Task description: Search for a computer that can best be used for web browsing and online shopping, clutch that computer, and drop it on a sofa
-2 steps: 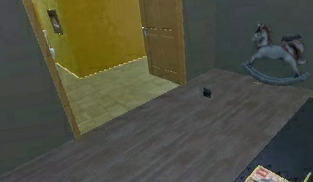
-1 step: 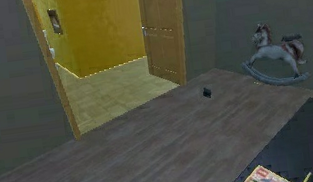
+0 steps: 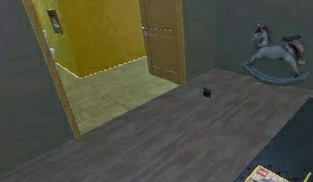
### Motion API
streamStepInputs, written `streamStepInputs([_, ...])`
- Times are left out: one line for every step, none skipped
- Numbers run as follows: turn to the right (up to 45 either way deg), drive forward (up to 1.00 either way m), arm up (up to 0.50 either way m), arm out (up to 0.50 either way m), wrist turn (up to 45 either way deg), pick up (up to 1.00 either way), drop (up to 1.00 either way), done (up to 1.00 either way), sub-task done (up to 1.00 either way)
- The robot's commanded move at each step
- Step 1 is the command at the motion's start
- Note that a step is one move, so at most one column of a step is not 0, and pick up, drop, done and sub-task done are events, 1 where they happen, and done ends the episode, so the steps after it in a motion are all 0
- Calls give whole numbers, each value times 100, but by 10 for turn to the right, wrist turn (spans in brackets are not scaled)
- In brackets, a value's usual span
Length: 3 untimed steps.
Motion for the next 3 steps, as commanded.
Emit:
streamStepInputs([0,0,24,0,0,0,0,0,0])
streamStepInputs([0,0,0,0,-450,0,0,0,0])
streamStepInputs([0,0,0,0,-450,0,0,0,0])
